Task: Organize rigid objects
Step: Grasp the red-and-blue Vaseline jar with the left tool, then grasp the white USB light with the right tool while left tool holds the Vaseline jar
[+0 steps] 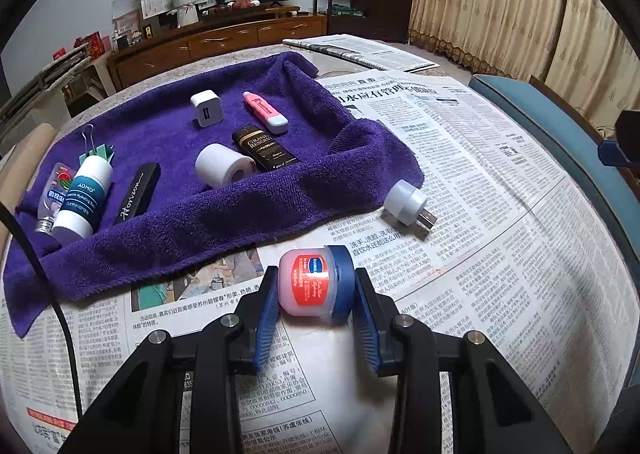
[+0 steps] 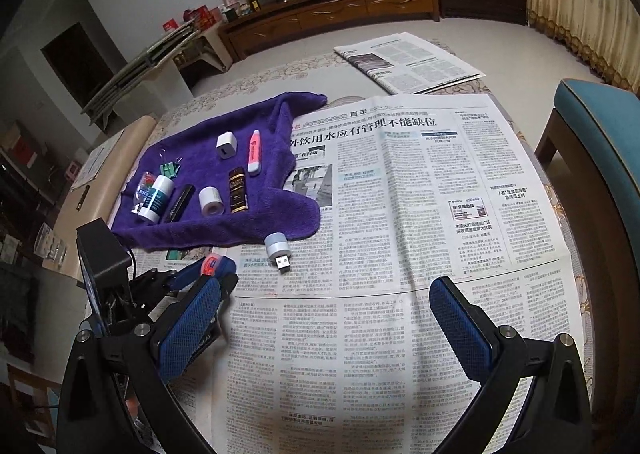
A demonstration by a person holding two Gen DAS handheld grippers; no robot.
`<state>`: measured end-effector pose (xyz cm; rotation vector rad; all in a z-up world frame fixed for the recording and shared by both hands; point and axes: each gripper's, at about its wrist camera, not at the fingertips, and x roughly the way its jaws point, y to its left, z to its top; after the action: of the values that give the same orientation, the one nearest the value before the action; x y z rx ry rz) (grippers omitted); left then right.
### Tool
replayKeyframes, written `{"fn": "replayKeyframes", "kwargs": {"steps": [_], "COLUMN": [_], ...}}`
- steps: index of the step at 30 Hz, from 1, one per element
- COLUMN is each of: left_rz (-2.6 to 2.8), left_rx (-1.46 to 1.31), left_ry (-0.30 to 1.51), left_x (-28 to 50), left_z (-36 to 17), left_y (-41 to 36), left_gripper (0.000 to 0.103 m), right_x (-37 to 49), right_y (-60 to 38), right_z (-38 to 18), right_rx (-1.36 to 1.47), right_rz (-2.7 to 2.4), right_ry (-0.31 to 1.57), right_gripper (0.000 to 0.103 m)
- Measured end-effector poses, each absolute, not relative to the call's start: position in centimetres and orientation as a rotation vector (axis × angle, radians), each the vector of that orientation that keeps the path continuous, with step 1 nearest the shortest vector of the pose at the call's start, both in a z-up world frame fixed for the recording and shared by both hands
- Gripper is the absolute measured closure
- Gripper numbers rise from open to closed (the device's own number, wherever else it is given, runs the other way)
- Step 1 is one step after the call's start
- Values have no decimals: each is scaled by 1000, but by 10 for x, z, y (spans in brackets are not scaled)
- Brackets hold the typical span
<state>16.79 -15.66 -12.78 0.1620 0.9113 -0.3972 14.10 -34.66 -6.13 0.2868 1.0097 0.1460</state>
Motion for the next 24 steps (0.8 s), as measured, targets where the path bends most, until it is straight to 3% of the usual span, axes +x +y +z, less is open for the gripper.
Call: {"fn": "replayKeyframes", "kwargs": {"steps": [24], "left_rz": [-352], "left_rx": [73], "left_ry": [908], "left_x": [122], "left_z": [-120], "left_y": [-77], "left_gripper": [69], "right_x": [173], "right_y": [-294], "right_z": [-108], "right_rx": [74], "right_rz": [178], "right_ry": [1088], "right_gripper": [0]}}
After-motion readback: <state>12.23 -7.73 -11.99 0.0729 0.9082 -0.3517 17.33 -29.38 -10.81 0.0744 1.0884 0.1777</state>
